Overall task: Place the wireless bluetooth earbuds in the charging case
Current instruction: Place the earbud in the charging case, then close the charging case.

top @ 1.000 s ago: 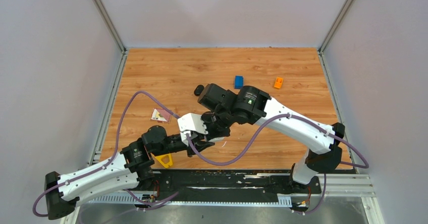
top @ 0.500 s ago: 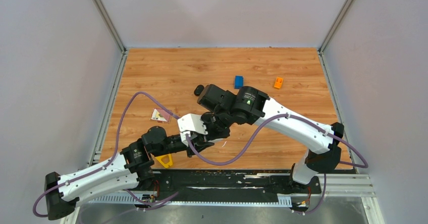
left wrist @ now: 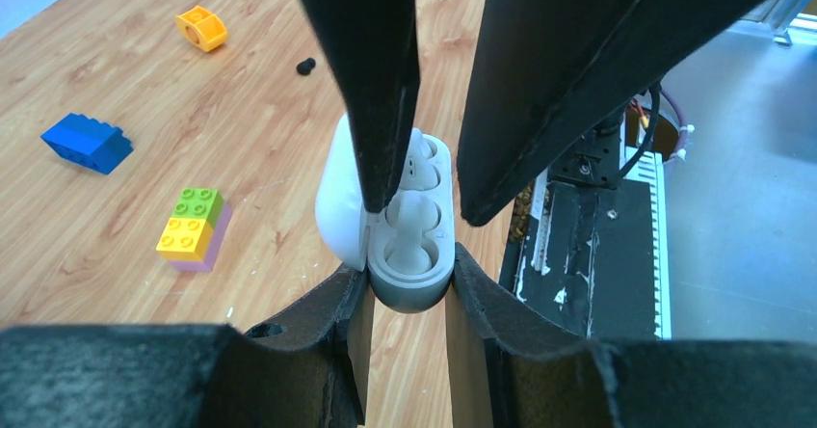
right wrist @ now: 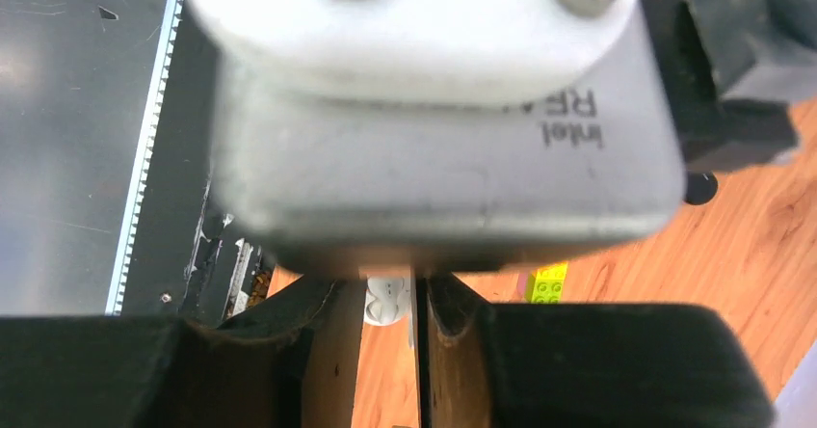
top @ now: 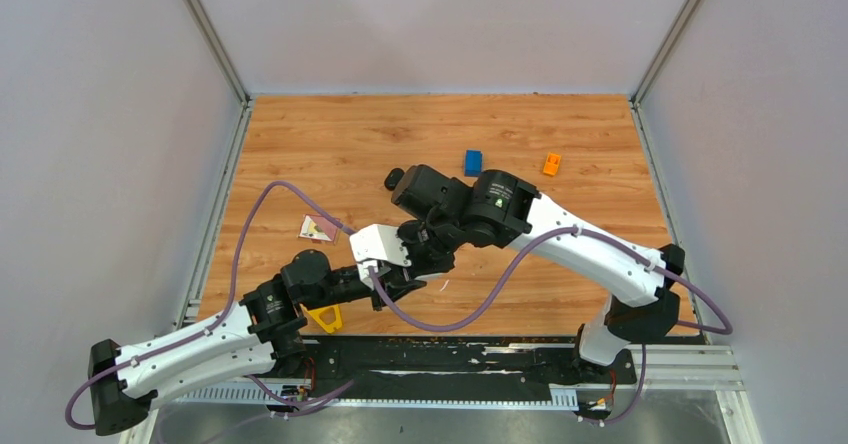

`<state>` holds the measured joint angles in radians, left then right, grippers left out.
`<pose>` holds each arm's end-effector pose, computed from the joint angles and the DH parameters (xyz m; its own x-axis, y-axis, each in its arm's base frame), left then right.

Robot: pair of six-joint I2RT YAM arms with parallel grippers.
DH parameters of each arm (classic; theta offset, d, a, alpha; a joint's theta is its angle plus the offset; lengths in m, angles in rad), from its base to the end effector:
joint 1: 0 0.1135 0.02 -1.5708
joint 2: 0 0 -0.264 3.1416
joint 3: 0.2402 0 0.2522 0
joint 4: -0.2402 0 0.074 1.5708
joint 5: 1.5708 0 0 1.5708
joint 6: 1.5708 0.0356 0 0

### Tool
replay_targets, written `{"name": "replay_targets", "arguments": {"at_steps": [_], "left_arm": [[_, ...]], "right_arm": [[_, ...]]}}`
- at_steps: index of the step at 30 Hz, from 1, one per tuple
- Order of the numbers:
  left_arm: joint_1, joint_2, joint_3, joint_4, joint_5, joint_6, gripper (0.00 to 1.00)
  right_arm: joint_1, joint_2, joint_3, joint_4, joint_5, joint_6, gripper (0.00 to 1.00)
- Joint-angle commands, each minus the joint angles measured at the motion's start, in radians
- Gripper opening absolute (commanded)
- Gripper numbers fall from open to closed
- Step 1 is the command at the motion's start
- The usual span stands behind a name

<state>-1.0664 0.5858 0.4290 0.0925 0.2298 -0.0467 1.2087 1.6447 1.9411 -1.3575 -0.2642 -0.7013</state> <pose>0.0701 -0.1438 0.2735 -0.0759 0.0435 -0.9962 0.9598 0.2739 -0.0612 0.1008 0.2924 0.4111 0.3753 -0.7674 -0.5198 -0.9237 -0.3564 -0.1407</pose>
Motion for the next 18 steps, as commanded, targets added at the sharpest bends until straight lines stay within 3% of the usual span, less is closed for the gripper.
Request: {"name": "replay_targets", "arguments": {"at_steps": [1,7,13,16,17,18], "left_arm": [[-0.004,0.0,0.027,0.059,0.011,0.011,0.0],[-0.005,0.002,0.028,0.054,0.014,0.013,0.0],[-0.004,0.006,0.028,0.056,0.021,0.01,0.0],[-0.004,0.017,0.027,0.062,0.031,0.004,0.0],[-0.004,0.023,0.028,0.061,0.034,0.003,0.0],[-0.004,0.028,0.028,0.061,0.037,0.001,0.0]], "right_arm": [[0.007,-0.077,0.046,-0.009,-0.003,-0.021,0.26],[-0.091,-0.177,-0.028,-0.017,0.018,-0.041,0.29],[-0.491,-0.245,-0.047,-0.014,-0.247,-0.043,0.21],[-0.669,-0.309,-0.128,0.107,-0.358,0.005,0.21],[-0.717,-0.339,-0.176,0.178,-0.393,0.043,0.3],[-0.758,-0.366,-0.232,0.249,-0.436,0.127,0.48]]}}
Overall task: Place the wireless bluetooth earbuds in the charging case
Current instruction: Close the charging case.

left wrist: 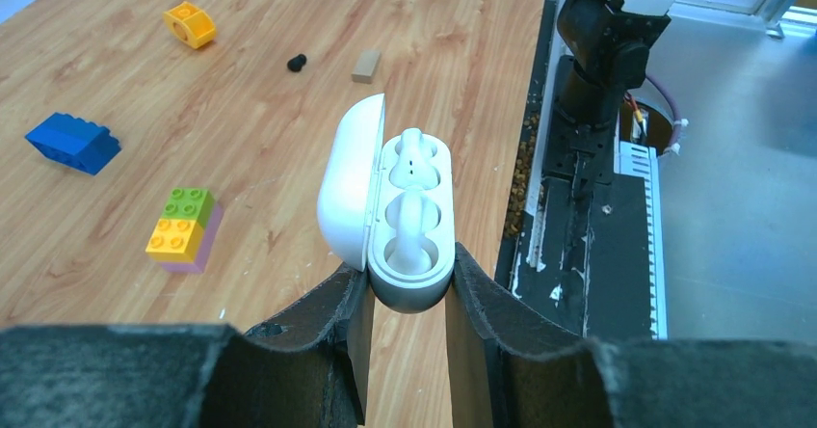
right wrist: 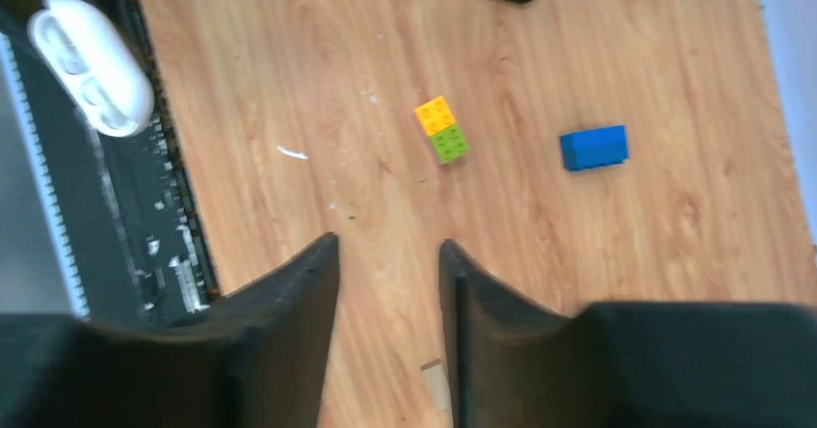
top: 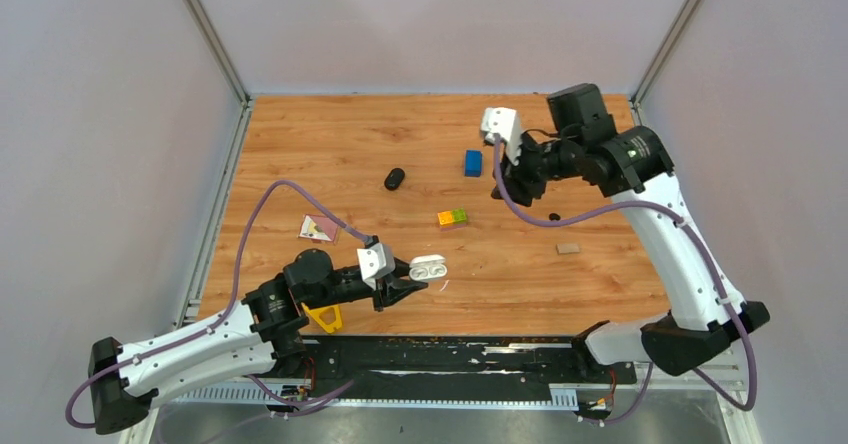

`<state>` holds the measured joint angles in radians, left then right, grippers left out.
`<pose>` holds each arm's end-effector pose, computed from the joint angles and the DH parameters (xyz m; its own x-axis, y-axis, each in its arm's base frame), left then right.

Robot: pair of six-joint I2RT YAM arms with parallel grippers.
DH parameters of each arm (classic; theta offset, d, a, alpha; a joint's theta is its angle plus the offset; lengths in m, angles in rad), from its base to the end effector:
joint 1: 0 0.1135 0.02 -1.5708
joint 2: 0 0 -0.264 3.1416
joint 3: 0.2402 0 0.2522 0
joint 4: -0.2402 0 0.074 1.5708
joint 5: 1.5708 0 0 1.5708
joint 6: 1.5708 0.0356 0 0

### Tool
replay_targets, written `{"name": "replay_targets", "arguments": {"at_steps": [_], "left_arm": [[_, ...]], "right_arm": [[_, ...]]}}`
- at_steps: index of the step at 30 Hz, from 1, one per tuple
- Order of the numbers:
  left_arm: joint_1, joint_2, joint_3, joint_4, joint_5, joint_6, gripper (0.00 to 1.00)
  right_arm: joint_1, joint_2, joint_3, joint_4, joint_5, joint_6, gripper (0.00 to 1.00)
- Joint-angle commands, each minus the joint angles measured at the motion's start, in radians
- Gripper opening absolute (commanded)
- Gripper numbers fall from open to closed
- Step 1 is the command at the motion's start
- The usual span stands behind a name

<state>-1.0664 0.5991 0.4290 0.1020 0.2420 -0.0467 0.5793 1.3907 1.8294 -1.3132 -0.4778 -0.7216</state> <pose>0.0708 -0.1458 0.2726 -0.0779 0.0474 -0.9958 0.9629 0.2624 -0.0629 0.1891 0.1433 0.4506 0.0021 -0.6996 -0.7146 -0.9744 0.1593 -0.1588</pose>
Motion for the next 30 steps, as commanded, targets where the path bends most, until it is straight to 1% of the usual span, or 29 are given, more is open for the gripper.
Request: {"name": "replay_targets", "arguments": {"at_steps": [1,2,3,5,7,9,11,13,18,21,30], "left_arm": [[-0.005,0.019,0.028,0.052,0.026,-0.001,0.0],[-0.003,0.022,0.027,0.051,0.026,-0.003,0.0],[-0.003,0.024,0.026,0.05,0.025,-0.005,0.0],[-0.003,0.027,0.024,0.048,0.022,-0.008,0.0],[-0.004,0.035,0.023,0.042,0.024,-0.008,0.0],[-0.003,0.049,0.025,0.041,0.03,-0.009,0.0],[-0.003,0.068,0.028,0.045,0.036,-0.009,0.0],[-0.004,0.093,0.032,0.052,0.048,-0.013,0.0],[-0.004,0.129,0.037,0.075,0.062,-0.023,0.0],[-0.004,0.134,0.029,0.122,0.057,-0.044,0.0],[-0.004,0.257,0.056,0.308,0.066,-0.155,0.0]], "right_arm": [[-0.155,-0.142,-0.186,0.272,-0.267,0.186,0.65],[-0.163,-0.171,-0.258,0.326,-0.329,0.213,0.73],[-0.163,-0.189,-0.309,0.33,-0.416,0.173,0.77],[-0.16,-0.221,-0.408,0.307,-0.562,0.092,0.81],[-0.157,-0.258,-0.485,0.299,-0.632,0.033,0.82],[-0.146,-0.277,-0.536,0.283,-0.622,-0.033,0.82],[-0.117,-0.286,-0.566,0.267,-0.565,-0.098,0.83],[-0.092,-0.286,-0.587,0.272,-0.521,-0.126,0.84],[-0.02,-0.235,-0.597,0.311,-0.448,-0.07,0.9],[0.043,-0.212,-0.612,0.34,-0.383,-0.049,0.94],[0.129,-0.157,-0.594,0.344,-0.366,-0.041,0.94]]}}
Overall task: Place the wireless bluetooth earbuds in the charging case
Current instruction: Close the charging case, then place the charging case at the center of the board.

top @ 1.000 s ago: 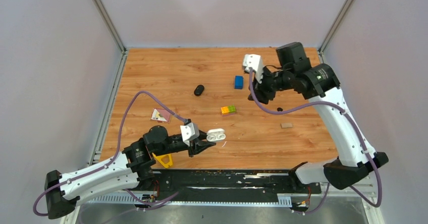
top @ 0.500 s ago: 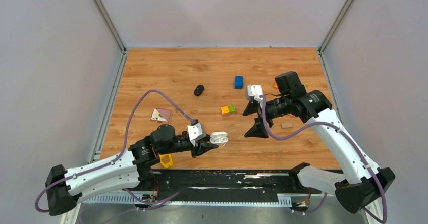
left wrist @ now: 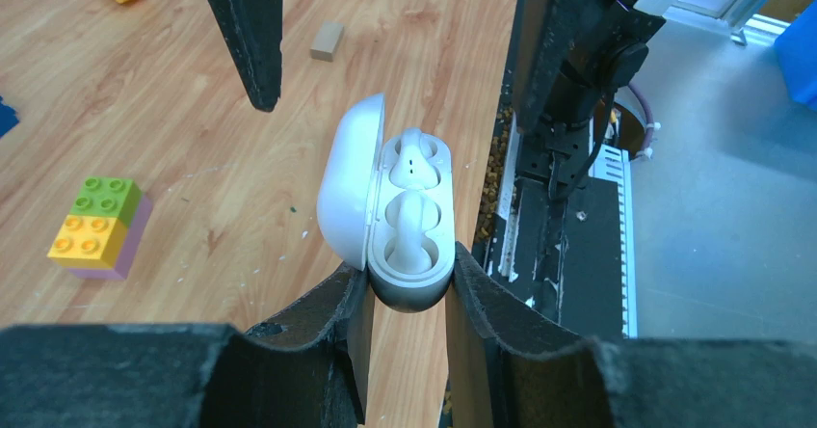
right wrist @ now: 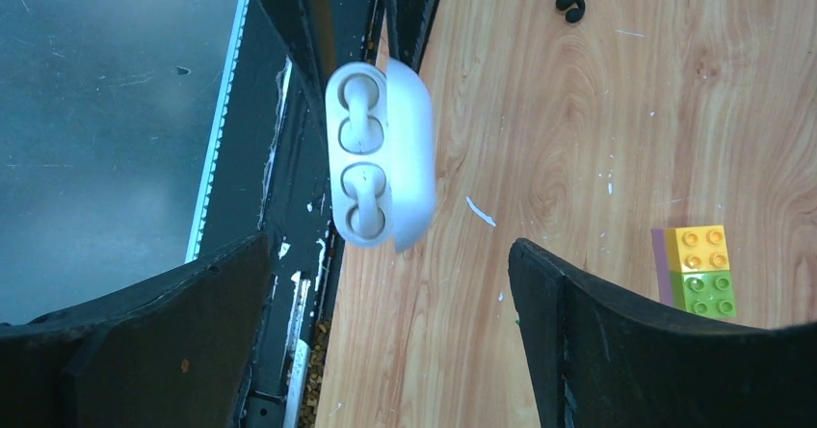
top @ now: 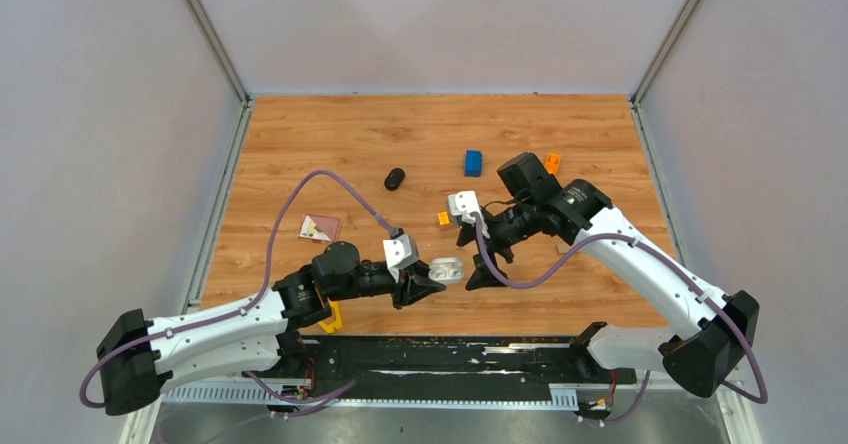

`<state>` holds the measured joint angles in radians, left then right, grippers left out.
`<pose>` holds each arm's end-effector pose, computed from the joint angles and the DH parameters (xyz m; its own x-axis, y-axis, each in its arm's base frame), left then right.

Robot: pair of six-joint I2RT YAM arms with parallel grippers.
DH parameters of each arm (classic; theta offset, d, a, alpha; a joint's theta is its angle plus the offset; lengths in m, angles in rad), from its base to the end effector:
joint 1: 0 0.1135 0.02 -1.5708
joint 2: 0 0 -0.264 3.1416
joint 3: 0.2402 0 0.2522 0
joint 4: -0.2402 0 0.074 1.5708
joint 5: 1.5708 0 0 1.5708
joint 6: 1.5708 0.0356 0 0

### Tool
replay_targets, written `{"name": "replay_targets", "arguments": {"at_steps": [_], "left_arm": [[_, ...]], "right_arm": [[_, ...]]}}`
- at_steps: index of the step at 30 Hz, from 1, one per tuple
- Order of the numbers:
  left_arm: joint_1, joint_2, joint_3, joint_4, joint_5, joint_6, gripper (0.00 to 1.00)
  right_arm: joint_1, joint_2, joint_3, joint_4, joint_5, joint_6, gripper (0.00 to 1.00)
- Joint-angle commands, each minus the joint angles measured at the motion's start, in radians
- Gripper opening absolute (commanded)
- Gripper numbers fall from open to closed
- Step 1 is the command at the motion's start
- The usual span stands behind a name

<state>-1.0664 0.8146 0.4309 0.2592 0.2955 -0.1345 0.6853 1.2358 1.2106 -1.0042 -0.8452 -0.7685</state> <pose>0.0855 -0.1763 0.2561 -0.1905 0.0797 -0.9785 0.9603 0.2220 -0.1689 0.1611 0.1661 0.3330 0.0223 -0.5775 -0.8161 -0.9777 -0.1830 0.1027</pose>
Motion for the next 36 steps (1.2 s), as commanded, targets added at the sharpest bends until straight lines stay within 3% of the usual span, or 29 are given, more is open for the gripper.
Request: {"name": "replay_targets", "arguments": {"at_steps": [1,7,17,20,23,26,30,32,36], "left_arm": [[-0.004,0.053,0.06,0.156,0.006,-0.071,0.0],[-0.004,0.094,0.07,0.188,-0.103,-0.115,0.0],[-0.004,0.124,0.063,0.166,-0.143,-0.134,0.0],[-0.004,0.122,0.06,0.15,-0.155,-0.152,0.0],[-0.004,0.123,0.093,0.03,-0.24,-0.236,0.0],[-0.004,0.142,0.131,-0.103,-0.346,-0.332,0.0],[0.002,0.225,0.194,-0.253,-0.473,-0.424,0.0],[0.03,0.297,0.211,-0.255,-0.474,-0.465,0.0],[0.092,0.482,0.269,-0.219,-0.331,-0.558,0.01]], "right_arm": [[0.025,-0.006,0.03,0.03,0.0,0.007,0.94],[0.031,-0.047,0.029,-0.024,-0.012,0.001,0.94],[0.003,-0.112,0.062,-0.04,0.01,0.036,0.93],[-0.029,-0.123,0.093,-0.022,0.093,0.081,0.93],[-0.111,-0.127,0.127,-0.064,0.243,0.114,0.98],[-0.226,-0.081,0.173,-0.224,0.302,0.136,1.0],[-0.381,0.019,0.146,-0.393,0.239,0.165,0.99],[-0.43,0.05,0.086,-0.404,0.137,0.125,0.95],[-0.464,0.025,0.018,-0.279,0.073,0.204,0.95]]}}
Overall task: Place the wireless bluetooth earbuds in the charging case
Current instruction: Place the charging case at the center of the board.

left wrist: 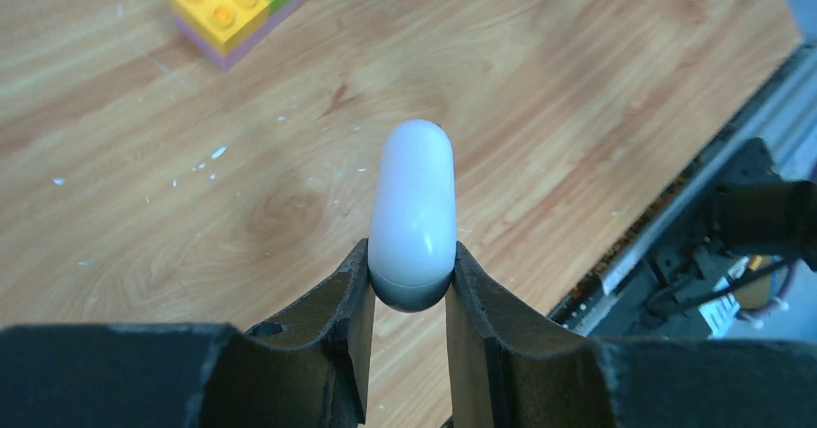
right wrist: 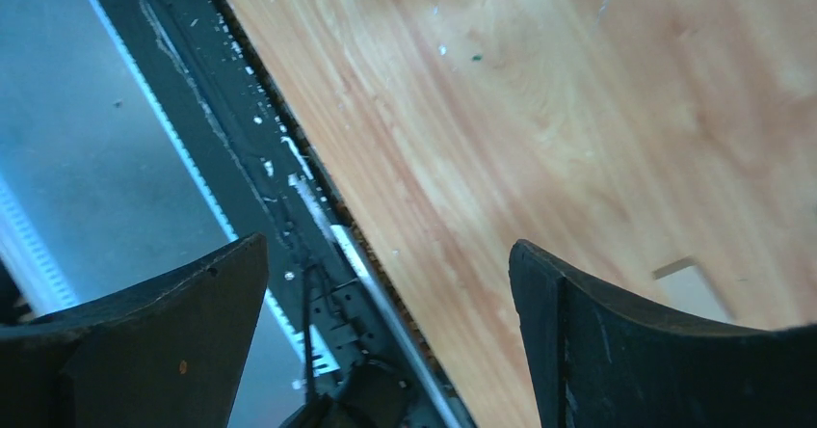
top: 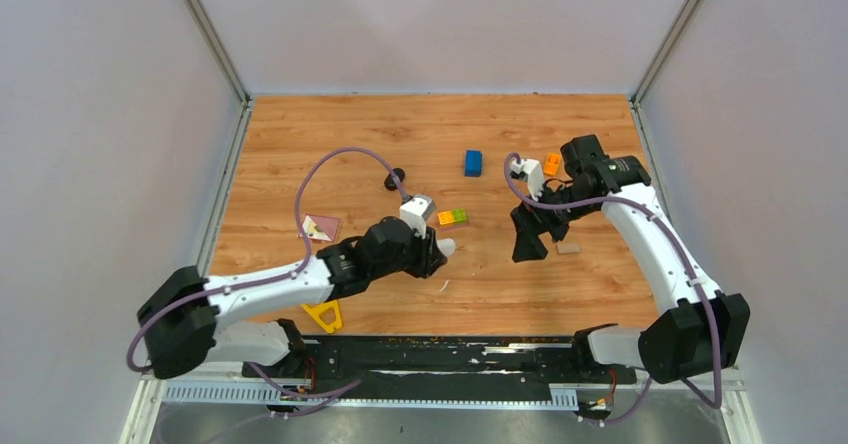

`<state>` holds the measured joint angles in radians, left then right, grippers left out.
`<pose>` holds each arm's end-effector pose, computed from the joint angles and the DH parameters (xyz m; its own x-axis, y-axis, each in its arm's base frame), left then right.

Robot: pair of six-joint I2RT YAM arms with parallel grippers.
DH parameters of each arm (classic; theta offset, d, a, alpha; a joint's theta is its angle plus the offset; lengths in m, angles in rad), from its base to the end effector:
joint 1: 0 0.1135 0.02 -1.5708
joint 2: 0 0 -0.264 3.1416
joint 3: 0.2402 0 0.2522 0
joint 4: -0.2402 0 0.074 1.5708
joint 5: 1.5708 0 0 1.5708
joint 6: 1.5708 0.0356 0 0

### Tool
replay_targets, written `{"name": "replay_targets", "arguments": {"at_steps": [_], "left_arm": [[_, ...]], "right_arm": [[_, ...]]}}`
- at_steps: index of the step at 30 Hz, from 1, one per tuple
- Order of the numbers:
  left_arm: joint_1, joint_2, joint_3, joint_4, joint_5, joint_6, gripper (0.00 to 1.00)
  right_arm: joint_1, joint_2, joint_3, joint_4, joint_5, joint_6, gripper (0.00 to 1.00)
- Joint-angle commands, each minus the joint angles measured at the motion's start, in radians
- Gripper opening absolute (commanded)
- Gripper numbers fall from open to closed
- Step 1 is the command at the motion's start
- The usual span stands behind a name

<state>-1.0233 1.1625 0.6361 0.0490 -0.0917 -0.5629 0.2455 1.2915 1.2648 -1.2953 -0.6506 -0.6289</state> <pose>0.1352 -0.2155 0.2343 -0.6334 0.0181 -0.7736 0.5556 0.7065 -0.4384 0.2071 0.0741 0.3215 -0.5614 -0.6232 -0.5444 -0.8264 0.4563 0.3299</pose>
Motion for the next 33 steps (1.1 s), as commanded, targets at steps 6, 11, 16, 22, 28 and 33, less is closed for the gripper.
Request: {"name": "replay_targets", "arguments": {"at_steps": [6,11,16,22,28,33], "left_arm": [[0.06,0.295,0.063,0.202,0.145,-0.253,0.05],[0.081,0.435,0.088,0.294,0.263,-0.358,0.1],[0.086,0.511,0.095,0.322,0.28,-0.415,0.2],[0.089,0.528,0.142,0.17,0.248,-0.409,0.36],[0.089,0.471,0.259,-0.222,0.118,-0.253,0.54],[0.089,0.442,0.374,-0.458,0.011,-0.108,0.58]], "right_arm": [[-0.026,-0.121,-0.16,0.232,-0.187,0.2,0.95],[-0.018,-0.217,-0.313,0.387,-0.159,0.228,0.94],[-0.023,-0.272,-0.365,0.48,-0.13,0.275,0.95],[-0.044,-0.342,-0.41,0.562,-0.155,0.315,0.96],[-0.043,-0.337,-0.41,0.562,-0.174,0.313,0.97],[-0.043,-0.333,-0.41,0.559,-0.184,0.312,0.97]]}}
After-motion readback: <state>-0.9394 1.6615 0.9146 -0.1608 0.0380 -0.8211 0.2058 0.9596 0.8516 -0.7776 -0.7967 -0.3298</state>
